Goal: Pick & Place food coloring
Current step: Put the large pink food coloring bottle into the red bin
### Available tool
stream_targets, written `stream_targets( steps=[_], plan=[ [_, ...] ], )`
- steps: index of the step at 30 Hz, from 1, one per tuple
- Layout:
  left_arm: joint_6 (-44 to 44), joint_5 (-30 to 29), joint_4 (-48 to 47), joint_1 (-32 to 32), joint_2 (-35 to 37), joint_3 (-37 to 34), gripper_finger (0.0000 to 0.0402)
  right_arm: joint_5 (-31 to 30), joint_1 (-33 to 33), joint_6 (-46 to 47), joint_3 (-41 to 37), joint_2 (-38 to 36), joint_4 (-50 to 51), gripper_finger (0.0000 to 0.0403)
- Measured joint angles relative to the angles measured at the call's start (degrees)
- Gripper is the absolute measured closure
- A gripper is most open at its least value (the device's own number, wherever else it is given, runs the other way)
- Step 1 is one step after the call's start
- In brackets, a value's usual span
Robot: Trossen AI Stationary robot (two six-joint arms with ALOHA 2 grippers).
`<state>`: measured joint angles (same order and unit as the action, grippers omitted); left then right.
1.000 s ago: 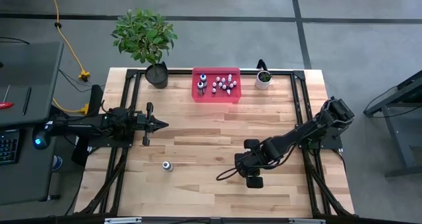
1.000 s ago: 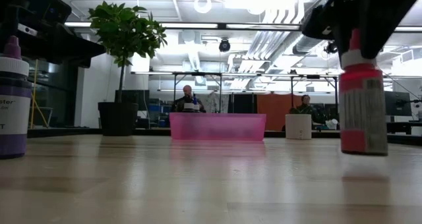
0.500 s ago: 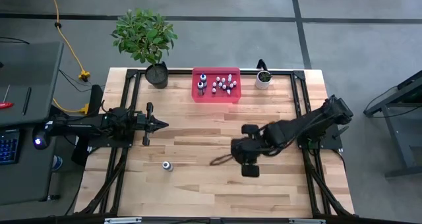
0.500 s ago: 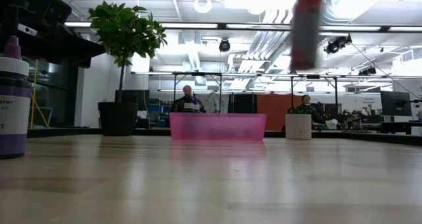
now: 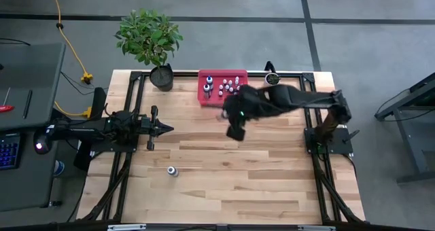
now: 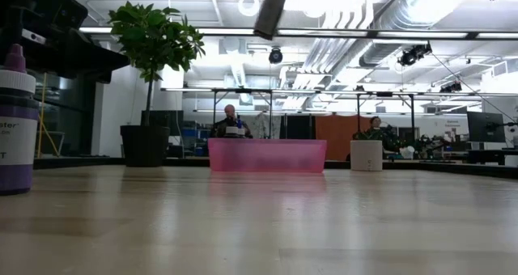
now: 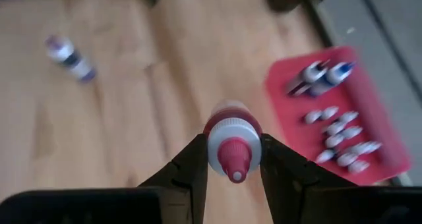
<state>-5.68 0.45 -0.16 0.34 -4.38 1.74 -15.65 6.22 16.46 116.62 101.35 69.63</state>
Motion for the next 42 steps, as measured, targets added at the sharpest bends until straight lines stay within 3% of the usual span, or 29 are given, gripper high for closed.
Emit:
stream_targets(
  steps=[10,21,36,42],
  plan=[
    [0.0,0.0,0.0,0.0,0.0,0.0,0.0401,-4.1,-10.2,-7.8,18.5,11.9,-0.3,0.0298],
    [0.0,0.0,0.0,0.0,0.0,0.0,0.0401,-8.0,-21.5,-1.0,7.6,12.4,-4.1,0.0298],
    [0.0,0.0,0.0,0.0,0.0,0.0,0.0401,2.4,-28.3,9.5,-8.5,12.1,-6.3,0.0298],
    [0.0,0.0,0.0,0.0,0.0,0.0,0.0401,3.5,-29.3,10.6,-13.4,10.9,-7.1,0.0298]
  ],
)
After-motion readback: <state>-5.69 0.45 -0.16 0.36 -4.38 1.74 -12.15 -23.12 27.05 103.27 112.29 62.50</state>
